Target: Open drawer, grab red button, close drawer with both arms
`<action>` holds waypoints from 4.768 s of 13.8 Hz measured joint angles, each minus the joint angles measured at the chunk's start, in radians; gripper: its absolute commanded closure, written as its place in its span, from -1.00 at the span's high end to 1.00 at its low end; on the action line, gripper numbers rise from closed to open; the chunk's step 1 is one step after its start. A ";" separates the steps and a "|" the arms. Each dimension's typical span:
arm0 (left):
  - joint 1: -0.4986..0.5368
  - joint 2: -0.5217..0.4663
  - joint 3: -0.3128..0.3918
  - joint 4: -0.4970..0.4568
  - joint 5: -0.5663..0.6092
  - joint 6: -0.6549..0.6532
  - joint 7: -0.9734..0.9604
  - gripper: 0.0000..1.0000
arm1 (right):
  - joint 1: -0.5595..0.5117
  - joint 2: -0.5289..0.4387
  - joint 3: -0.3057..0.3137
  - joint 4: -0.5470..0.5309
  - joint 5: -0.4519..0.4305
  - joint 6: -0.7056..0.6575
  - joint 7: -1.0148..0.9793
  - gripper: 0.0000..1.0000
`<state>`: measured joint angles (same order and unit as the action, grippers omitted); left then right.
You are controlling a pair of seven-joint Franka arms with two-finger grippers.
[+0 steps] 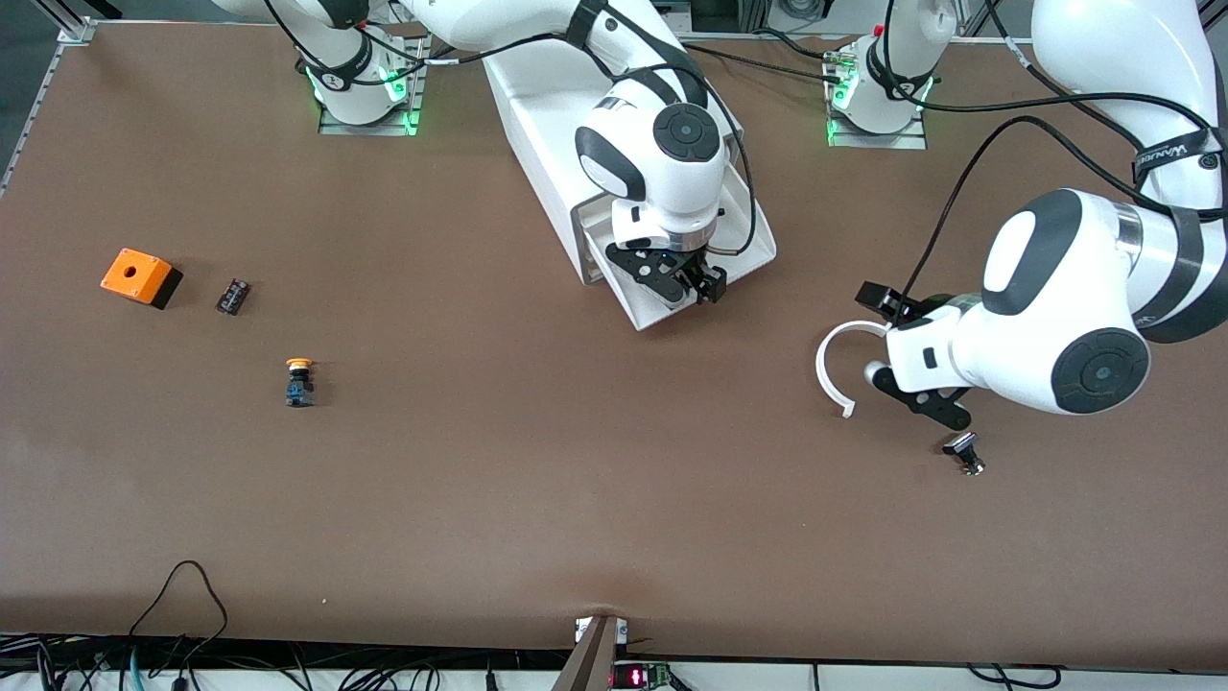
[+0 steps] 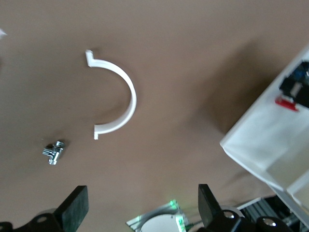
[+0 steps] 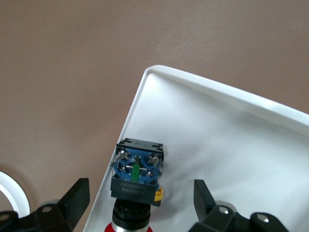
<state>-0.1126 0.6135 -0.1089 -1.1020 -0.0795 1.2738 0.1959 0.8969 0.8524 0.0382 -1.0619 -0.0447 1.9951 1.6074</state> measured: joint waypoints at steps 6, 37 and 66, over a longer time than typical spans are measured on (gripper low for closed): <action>0.010 0.000 0.010 0.001 0.000 0.041 -0.154 1.00 | 0.002 -0.002 0.000 0.002 -0.002 -0.002 0.000 -1.00; -0.233 -0.112 -0.057 -0.583 0.033 0.702 -1.131 1.00 | -0.603 -0.216 -0.026 -0.133 0.103 -0.252 -1.395 -1.00; -0.196 -0.133 -0.390 -0.654 0.035 0.621 -1.316 1.00 | -0.695 -0.321 -0.109 -0.937 0.103 0.656 -1.711 0.98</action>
<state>-0.3082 0.4806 -0.4988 -1.7561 -0.0448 1.8953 -1.1199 0.2022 0.5313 -0.0712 -1.9991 0.0587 2.6512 -0.1037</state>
